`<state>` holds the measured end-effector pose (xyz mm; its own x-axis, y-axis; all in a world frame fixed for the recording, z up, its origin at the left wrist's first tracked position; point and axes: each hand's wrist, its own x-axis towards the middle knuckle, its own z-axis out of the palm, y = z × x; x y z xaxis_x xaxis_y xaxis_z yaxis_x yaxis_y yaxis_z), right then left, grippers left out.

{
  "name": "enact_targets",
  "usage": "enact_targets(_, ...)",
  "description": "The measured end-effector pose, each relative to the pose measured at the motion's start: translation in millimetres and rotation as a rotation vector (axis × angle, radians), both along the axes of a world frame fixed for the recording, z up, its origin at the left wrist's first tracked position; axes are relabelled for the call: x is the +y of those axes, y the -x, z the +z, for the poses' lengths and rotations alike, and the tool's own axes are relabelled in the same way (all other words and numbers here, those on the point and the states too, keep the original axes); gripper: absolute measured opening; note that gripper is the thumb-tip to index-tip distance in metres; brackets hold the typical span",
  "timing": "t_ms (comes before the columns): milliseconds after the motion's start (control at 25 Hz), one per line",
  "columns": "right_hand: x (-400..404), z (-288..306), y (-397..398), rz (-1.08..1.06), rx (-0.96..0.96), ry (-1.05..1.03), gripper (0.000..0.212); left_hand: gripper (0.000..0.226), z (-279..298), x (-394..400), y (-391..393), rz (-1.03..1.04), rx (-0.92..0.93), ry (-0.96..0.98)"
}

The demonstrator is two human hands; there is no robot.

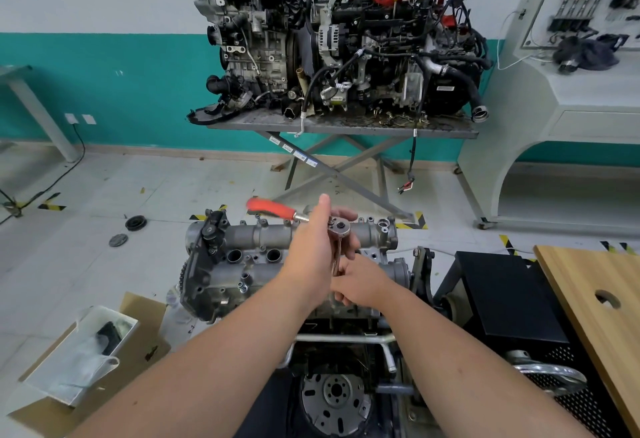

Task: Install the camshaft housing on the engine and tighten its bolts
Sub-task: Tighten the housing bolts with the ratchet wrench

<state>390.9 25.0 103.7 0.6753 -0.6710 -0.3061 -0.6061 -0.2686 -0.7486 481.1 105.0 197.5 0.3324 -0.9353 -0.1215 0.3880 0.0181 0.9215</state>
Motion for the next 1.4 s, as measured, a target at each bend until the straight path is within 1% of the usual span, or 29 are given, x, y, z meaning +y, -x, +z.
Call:
enact_targets(80,0.1,0.0,0.4,0.011,0.001,0.022,0.013,0.038,8.1,-1.5,-8.2,-0.056,-0.09,-0.115)
enact_targets(160,-0.2,-1.2,0.9,0.003,0.009,0.022,0.014,0.028,23.2,-3.9,-15.6,-0.116,-0.25,-0.226)
enact_targets(240,0.1,-1.6,1.0,-0.006,0.011,0.009,0.016,0.03,35.5,-7.1,-21.2,-0.194,-0.491,-0.313)
enact_targets(320,-0.2,-1.6,1.0,0.005,0.013,0.012,0.019,0.034,45.2,-7.8,-24.2,-0.268,-0.768,-0.347)
enact_targets(480,-0.9,-2.2,0.5,0.006,0.033,0.0,0.021,0.048,61.0,-6.9,-28.1,-0.357,-1.23,-0.277)
enact_targets(600,-0.5,-1.1,-0.2,-0.005,0.047,-0.004,0.023,0.05,73.5,-5.4,-26.4,-0.451,-1.501,-0.216)
enact_targets(680,-0.6,-0.2,-0.2,-0.009,0.04,-0.011,0.023,0.048,75.3,-6.0,-20.5,-0.506,-1.717,-0.162)
enact_targets(760,-0.5,0.0,0.3,-0.015,0.042,-0.027,0.021,0.042,68.2,-3.7,-15.6,-0.498,-1.999,-0.084)
enact_targets(800,-0.2,-0.7,0.9,-0.018,0.058,-0.034,0.02,0.036,61.4,-1.4,-14.5,-0.476,-2.1,-0.004)
enact_targets(840,1.2,-0.7,1.2,-0.023,0.073,-0.042,0.02,0.03,53.3,1.8,-15.5,-0.445,-2.145,0.109)
enact_targets(880,2.3,-1.4,0.7,-0.033,0.069,-0.045,0.02,0.028,45.5,5.2,-18.4,-0.385,-2.14,0.25)
enact_targets(960,2.6,-1.8,-0.5,-0.045,0.037,-0.031,0.021,0.035,28.9,10.5,-26.4,-0.167,-1.981,0.541)
enact_targets(1000,2.5,-1.9,-1.8,-0.036,0.037,-0.021,0.02,0.041,19.0,11.7,-29.1,-0.02,-1.887,0.631)
enact_targets(1040,2.9,-1.3,-2.8,-0.025,0.031,-0.018,0.017,0.046,10.2,12.1,-29.0,0.113,-1.792,0.656)
enact_targets(1080,3.4,0.3,-3.7,-0.017,0.038,-0.005,0.013,0.051,1.0,13.0,-26.1,0.185,-1.685,0.623)
enact_targets(1120,2.5,0.2,-4.2,-0.006,0.041,0.037,0.011,0.052,-8.5,14.5,-21.2,0.184,-1.55,0.564)
enact_targets(1160,1.4,0.2,-3.9,0.012,0.053,0.097,0.011,0.047,-15.6,17.2,-15.6,0.142,-1.366,0.5)
enact_targets(1200,1.1,0.5,-3.2,0.034,0.056,0.137,0.01,0.038,-19.7,20.2,-9.6,0.08,-1.155,0.442)
enact_targets(1240,1.8,2.1,-2.4,0.054,0.05,0.136,0.02,0.027,-22.1,21.3,-4.1,0.043,-0.958,0.401)
enact_targets(1280,1.9,1.6,-1.7,0.071,0.037,0.119,0.032,0.023,-22.3,20.3,1.6,0.069,-0.797,0.377)
enact_targets(1320,1.7,0.5,-0.8,0.066,0.028,0.086,0.037,0.025,-21.2,18.1,6.7,0.12,-0.653,0.348)
enact_targets(1400,1.5,0.7,0.2,0.03,-0.003,0.023,0.033,0.038,-14.7,10.2,12.5,0.209,-0.385,0.234)
